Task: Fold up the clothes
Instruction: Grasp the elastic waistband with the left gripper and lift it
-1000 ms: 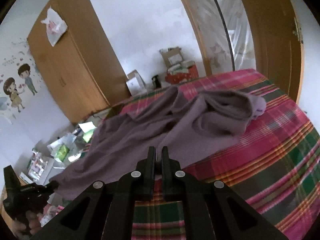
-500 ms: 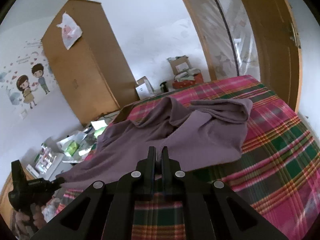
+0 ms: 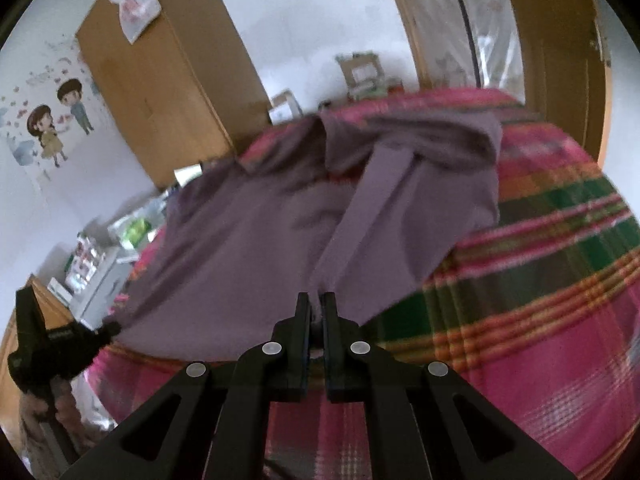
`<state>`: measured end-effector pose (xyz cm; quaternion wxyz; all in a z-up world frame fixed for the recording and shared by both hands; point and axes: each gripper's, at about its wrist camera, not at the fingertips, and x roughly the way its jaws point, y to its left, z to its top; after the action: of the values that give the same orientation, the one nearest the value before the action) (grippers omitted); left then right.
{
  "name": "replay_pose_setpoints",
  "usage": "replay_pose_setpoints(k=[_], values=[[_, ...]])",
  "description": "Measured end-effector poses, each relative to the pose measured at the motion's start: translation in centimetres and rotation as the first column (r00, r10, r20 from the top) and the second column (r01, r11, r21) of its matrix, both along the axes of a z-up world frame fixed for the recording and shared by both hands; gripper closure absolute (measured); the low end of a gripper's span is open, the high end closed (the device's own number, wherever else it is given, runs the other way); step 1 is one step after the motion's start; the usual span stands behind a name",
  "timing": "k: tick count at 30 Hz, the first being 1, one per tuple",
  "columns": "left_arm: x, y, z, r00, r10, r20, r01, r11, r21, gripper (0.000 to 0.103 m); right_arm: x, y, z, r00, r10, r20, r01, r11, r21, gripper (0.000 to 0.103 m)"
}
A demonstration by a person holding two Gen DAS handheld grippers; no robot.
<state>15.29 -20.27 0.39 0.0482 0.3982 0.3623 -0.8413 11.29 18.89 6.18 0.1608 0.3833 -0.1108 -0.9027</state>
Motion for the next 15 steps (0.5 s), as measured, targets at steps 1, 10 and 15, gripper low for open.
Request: replay_pose_setpoints(k=[1,10,15], values=[[0.0,0.0,-0.1,1.000,-0.005,0.004,0.005,1.000,-0.003,0.093,-0.1,0.0,-0.4,1.000,0.001,0.013,-0.001,1.000,0.004,0.097],[0.8,-0.5,0.6,0.998,-0.056,0.019,0.057,0.995,-0.085,0.089,-0.3,0.2,-0.7,0.997,0.051,0.056,-0.054,0.997,0.053,0.092],[0.2,-1.3,1.9,0.997,-0.076,0.004,0.076,0.993,-0.092,0.089,0.6,-0.9,0.7,0.992,0.125,0.003,-0.124,0.987,0.099,0.087]])
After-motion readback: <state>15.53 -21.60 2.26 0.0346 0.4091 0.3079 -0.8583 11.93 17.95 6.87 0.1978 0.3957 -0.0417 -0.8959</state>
